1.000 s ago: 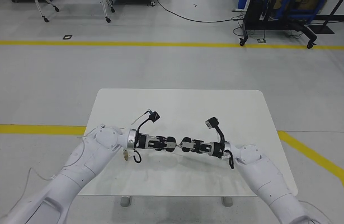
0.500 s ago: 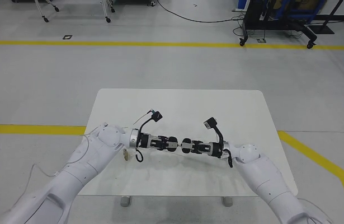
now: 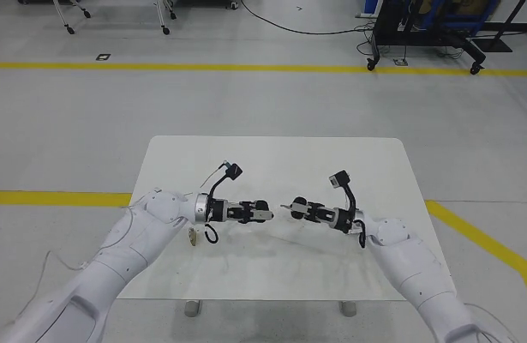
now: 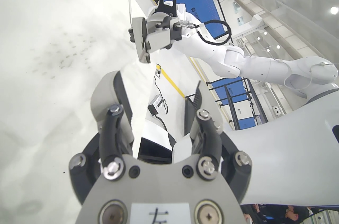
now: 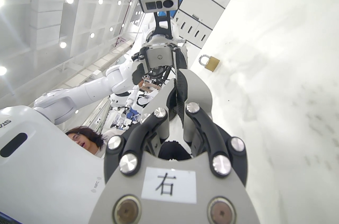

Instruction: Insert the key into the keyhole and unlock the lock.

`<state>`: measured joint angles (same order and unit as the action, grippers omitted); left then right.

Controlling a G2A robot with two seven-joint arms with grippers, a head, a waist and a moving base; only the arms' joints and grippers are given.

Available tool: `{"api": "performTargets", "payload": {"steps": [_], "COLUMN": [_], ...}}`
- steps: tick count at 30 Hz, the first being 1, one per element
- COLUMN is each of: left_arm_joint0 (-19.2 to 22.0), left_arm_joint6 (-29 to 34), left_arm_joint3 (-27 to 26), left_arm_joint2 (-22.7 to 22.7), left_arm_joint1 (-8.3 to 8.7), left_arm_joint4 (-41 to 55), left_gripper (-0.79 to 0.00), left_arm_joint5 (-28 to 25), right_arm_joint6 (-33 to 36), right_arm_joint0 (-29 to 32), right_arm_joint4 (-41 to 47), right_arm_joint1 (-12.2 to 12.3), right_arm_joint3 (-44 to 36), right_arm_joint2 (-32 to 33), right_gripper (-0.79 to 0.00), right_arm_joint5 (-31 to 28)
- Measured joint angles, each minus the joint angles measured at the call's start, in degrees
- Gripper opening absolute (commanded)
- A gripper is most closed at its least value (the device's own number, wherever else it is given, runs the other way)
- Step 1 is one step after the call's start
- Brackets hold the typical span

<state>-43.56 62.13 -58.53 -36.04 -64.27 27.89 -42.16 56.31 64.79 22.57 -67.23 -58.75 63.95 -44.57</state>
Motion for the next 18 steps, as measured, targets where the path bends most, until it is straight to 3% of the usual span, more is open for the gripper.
{"api": "performTargets", "payload": {"steps": [7,11,14,18], "left_arm_joint0": [-0.05,-0.66,-1.90,-6.77], "left_arm_joint6": [-0.19,-7.50,-9.12,-6.46], "left_arm_joint3": [-0.22,-3.48,-6.59,-16.37], "left_arm_joint2": [0.02,-2.09,-6.33,-16.55], "left_arm_joint1": [0.00,0.50,2.46,6.91], "left_arm_joint4": [-0.30,-6.62,-11.20,-11.78], "left_gripper": [0.000,0.000,0.000,0.000], "left_arm_joint5": [0.22,1.59,1.72,4.70], "right_arm_joint6": [0.39,0.38,0.38,0.38], "right_arm_joint0": [0.33,0.32,0.32,0.32], "right_arm_joint4": [1.37,1.36,1.36,1.36], "right_arm_joint1": [0.40,0.40,0.40,0.40], "right_arm_joint3": [0.22,0.22,0.22,0.22], "right_arm_joint2": [1.47,1.46,1.46,1.46], "right_gripper": [-0.785,-0.785,-0.785,-0.785], "right_arm_joint5": [-0.24,-0.23,-0.23,-0.23]}}
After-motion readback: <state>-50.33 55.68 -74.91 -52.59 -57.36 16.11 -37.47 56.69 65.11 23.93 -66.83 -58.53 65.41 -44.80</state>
